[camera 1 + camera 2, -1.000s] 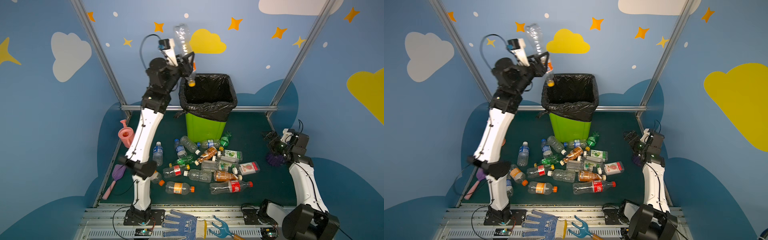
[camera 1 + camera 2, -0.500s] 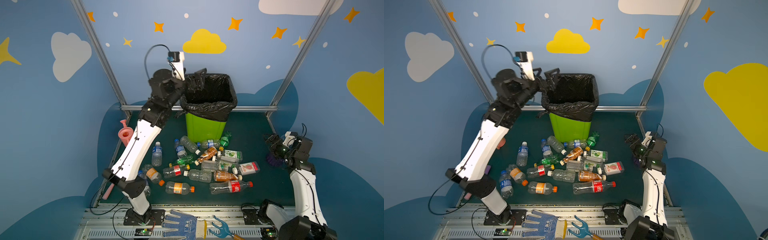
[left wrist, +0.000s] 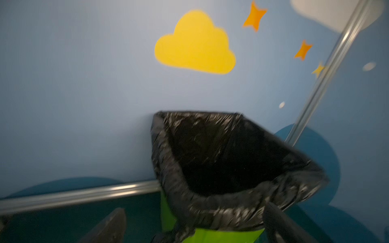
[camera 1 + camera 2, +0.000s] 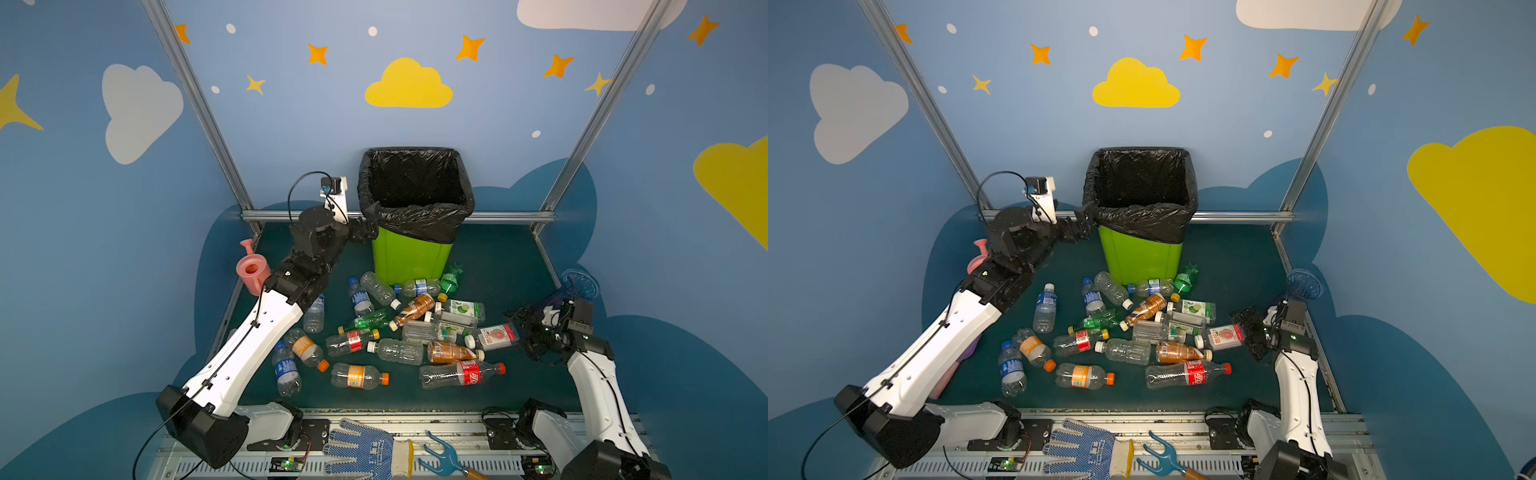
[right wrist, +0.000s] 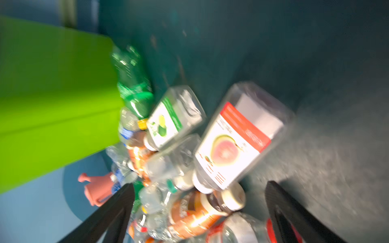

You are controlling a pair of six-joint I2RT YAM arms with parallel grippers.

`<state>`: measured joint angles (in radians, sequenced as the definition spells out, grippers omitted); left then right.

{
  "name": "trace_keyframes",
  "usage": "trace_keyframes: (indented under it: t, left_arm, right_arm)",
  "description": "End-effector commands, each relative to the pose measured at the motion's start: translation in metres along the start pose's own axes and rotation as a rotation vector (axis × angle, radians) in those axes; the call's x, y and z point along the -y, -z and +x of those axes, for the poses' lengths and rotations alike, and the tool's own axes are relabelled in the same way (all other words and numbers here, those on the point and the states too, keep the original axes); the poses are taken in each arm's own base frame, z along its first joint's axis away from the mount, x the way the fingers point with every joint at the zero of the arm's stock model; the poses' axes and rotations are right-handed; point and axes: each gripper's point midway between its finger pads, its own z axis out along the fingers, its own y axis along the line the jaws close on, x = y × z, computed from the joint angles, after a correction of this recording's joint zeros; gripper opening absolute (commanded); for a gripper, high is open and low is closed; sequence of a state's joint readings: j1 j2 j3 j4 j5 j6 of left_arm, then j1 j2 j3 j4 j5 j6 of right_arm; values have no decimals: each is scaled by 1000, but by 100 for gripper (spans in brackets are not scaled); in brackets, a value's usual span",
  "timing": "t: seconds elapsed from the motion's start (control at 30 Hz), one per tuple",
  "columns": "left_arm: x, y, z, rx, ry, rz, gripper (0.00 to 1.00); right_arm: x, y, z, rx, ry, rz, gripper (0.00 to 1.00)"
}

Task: Throw the plastic bottles in the bin
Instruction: 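Lower the left arm back while the right gripper grasps another red-capped bottle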

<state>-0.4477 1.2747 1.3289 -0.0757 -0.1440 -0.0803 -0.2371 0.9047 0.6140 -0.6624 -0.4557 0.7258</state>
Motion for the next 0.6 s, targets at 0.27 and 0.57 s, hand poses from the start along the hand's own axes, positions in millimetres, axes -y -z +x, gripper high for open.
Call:
trace_keyframes:
  t: [0.27,0.57]
  left_arm:
    - [-103,53,70,-87,190,-290,100]
    - [-114,46,104,-184,195,-325,100]
  right_arm:
    - [36,11,71,-99,-57,139,95]
    - [34,13,112,-205,-73,191,94]
